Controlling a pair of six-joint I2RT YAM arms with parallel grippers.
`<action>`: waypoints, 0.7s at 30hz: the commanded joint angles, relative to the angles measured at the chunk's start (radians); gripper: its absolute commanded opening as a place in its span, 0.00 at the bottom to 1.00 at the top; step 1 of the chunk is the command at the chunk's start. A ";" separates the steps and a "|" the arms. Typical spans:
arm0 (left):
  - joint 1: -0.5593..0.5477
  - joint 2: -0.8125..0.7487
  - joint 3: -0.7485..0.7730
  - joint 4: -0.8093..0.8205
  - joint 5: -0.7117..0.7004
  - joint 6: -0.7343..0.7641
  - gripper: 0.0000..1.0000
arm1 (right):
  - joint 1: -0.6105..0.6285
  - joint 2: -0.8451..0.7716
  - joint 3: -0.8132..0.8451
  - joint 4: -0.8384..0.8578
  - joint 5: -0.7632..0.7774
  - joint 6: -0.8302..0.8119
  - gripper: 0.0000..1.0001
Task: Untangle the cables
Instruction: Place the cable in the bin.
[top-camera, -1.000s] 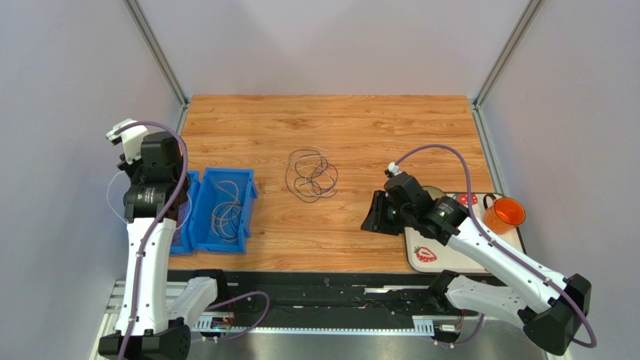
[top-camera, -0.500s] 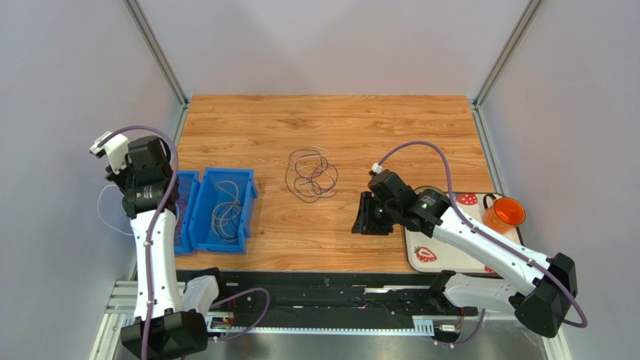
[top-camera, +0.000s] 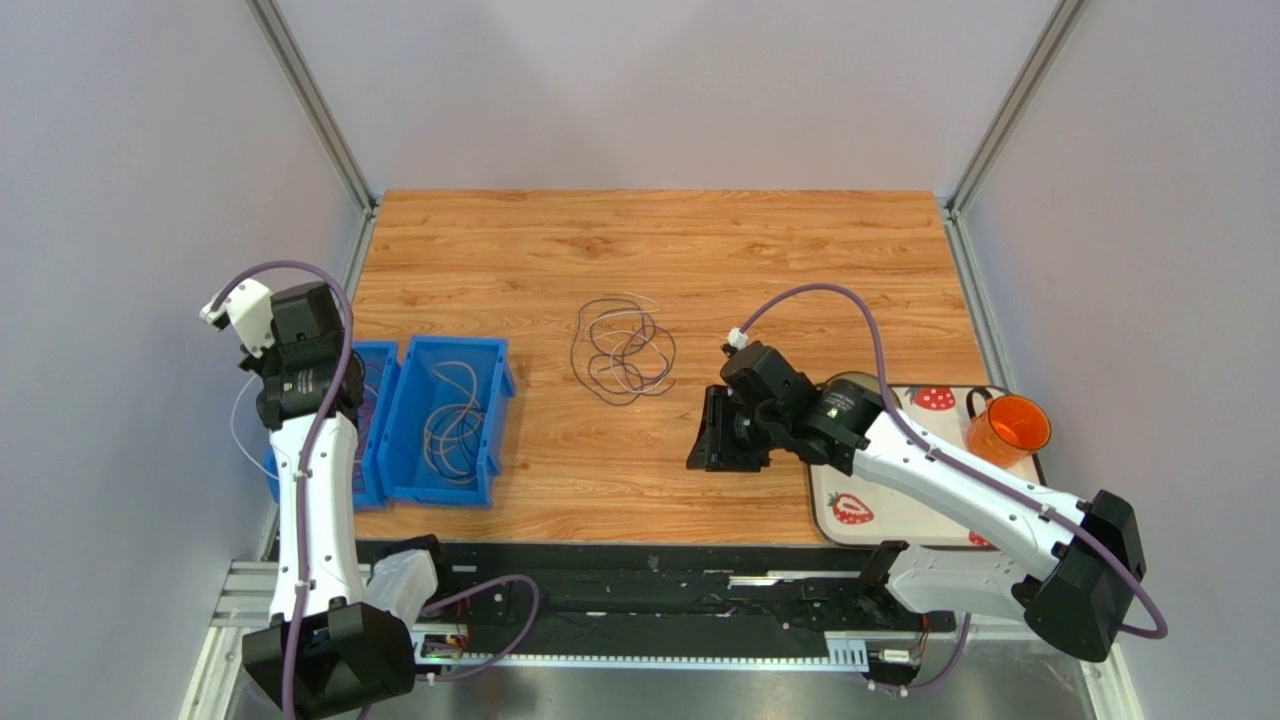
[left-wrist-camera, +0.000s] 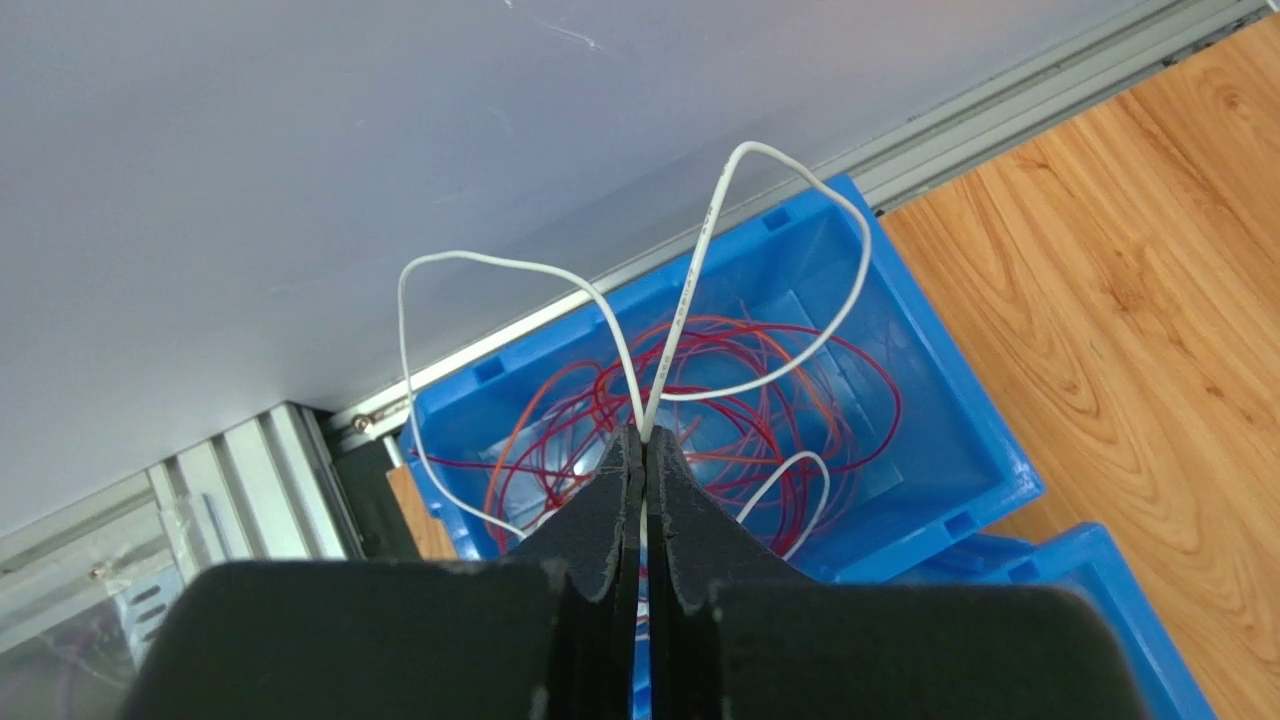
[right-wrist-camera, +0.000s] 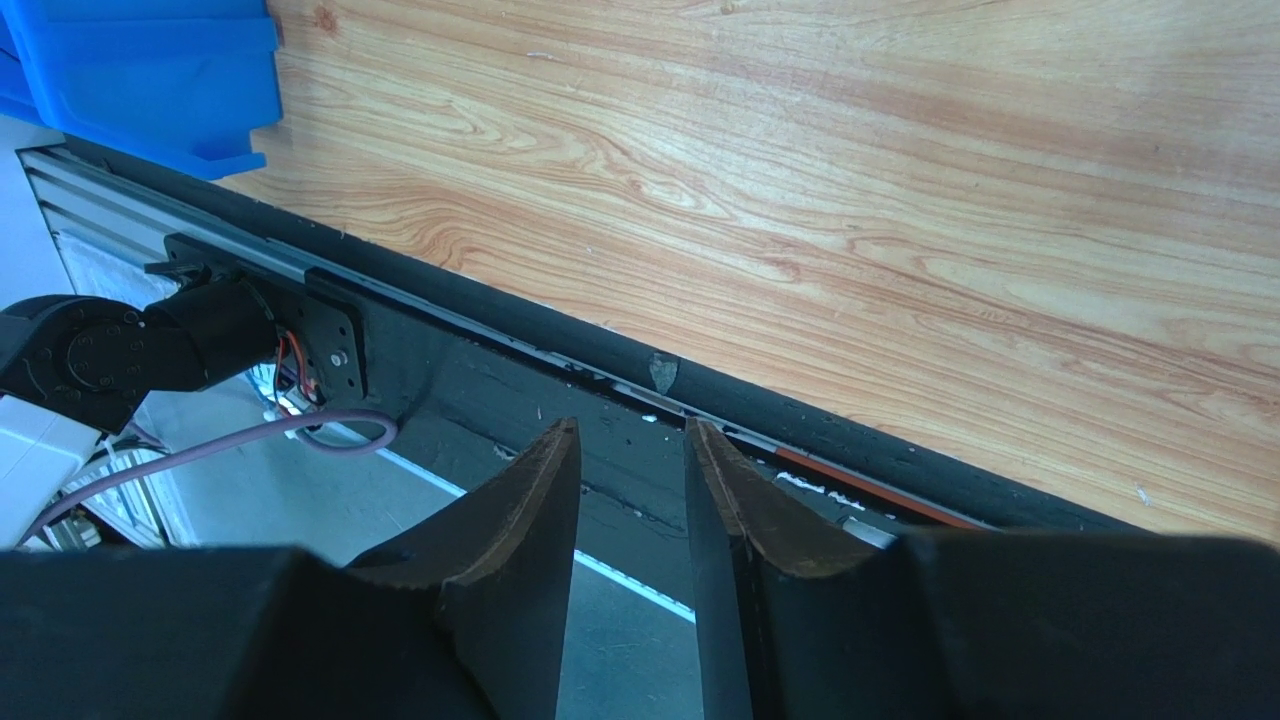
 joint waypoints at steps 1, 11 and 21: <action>-0.002 -0.027 -0.001 0.006 0.040 -0.054 0.00 | 0.005 -0.025 0.003 0.032 0.005 0.015 0.35; -0.046 -0.076 -0.119 -0.010 0.250 -0.220 0.00 | 0.008 -0.060 -0.019 0.021 0.010 0.020 0.35; -0.046 -0.042 -0.186 0.017 0.275 -0.338 0.06 | 0.008 -0.077 -0.012 -0.012 0.025 0.015 0.35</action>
